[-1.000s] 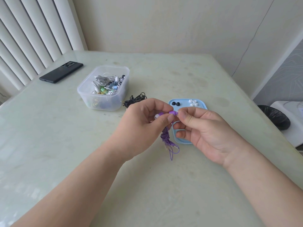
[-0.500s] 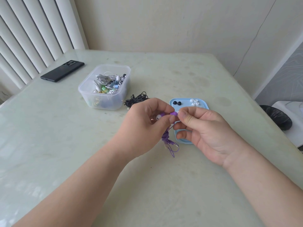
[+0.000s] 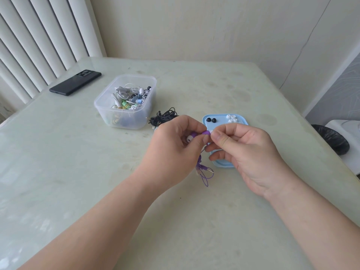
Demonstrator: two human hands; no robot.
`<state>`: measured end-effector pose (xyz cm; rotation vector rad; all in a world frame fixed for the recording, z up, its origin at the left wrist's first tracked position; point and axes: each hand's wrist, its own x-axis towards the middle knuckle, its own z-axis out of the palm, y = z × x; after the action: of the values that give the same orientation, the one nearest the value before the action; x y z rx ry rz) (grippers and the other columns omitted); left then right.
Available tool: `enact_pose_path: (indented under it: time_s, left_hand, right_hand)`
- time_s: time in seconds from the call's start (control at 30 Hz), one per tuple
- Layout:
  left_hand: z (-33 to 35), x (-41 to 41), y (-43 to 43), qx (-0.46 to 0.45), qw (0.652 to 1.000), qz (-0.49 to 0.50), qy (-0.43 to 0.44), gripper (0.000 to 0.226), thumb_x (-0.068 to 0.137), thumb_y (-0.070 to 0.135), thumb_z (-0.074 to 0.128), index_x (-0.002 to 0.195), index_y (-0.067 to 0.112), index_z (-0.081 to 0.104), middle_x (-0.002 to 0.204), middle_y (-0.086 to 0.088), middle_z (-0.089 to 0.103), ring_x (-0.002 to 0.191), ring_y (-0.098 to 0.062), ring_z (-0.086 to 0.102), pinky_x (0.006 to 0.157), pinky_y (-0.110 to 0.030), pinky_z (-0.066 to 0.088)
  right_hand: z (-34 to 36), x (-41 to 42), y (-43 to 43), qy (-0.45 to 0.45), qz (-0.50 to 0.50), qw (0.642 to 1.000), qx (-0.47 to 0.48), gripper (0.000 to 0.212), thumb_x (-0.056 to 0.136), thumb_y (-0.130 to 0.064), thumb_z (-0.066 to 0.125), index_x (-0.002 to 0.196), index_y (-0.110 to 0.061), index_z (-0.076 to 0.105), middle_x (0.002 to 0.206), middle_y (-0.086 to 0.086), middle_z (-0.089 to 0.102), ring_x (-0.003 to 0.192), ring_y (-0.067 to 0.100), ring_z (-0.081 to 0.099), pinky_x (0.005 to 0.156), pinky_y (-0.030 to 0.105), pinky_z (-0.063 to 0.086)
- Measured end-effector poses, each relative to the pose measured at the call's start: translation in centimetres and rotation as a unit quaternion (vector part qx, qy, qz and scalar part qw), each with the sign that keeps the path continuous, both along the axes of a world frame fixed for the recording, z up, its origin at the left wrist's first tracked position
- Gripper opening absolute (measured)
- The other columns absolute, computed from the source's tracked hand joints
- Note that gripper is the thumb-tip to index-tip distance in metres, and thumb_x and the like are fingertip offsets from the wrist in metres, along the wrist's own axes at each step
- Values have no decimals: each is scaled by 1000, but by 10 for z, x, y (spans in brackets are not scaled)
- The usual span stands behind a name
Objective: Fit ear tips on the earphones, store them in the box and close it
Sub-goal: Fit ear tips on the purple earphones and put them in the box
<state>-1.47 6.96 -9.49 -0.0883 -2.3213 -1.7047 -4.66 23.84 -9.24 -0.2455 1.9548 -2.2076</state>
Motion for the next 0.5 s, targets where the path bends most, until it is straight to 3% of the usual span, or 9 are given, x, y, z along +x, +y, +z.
enact_pose_path:
  time_s: [0.1, 0.27, 0.5]
  left_hand:
    - [-1, 0, 1, -6, 1000, 6, 8, 5, 93, 12, 76, 92, 16, 73, 77, -2, 73, 69, -30, 70, 68, -44, 60]
    - [-1, 0, 0, 14, 1000, 4, 8, 4, 93, 8, 75, 95, 11, 73, 73, 1, 69, 57, -17, 67, 61, -31, 59]
    - [-1, 1, 0, 30, 1000, -7, 4, 4, 93, 7, 75, 94, 10, 72, 76, -4, 71, 56, -11, 66, 56, -21, 55]
  right_hand:
    - [0, 0, 0, -12, 3, 1000, -2, 10, 94, -7, 67, 97, 1, 73, 92, 17, 76, 82, 28, 69, 67, 34, 56]
    - [4, 0, 3, -44, 14, 999, -21, 15, 96, -7, 63, 99, 3, 73, 97, 20, 75, 82, 28, 69, 66, 33, 57]
    - [0, 0, -1, 20, -29, 999, 8, 5, 92, -5, 71, 92, -2, 75, 86, 16, 77, 74, 24, 70, 68, 32, 58]
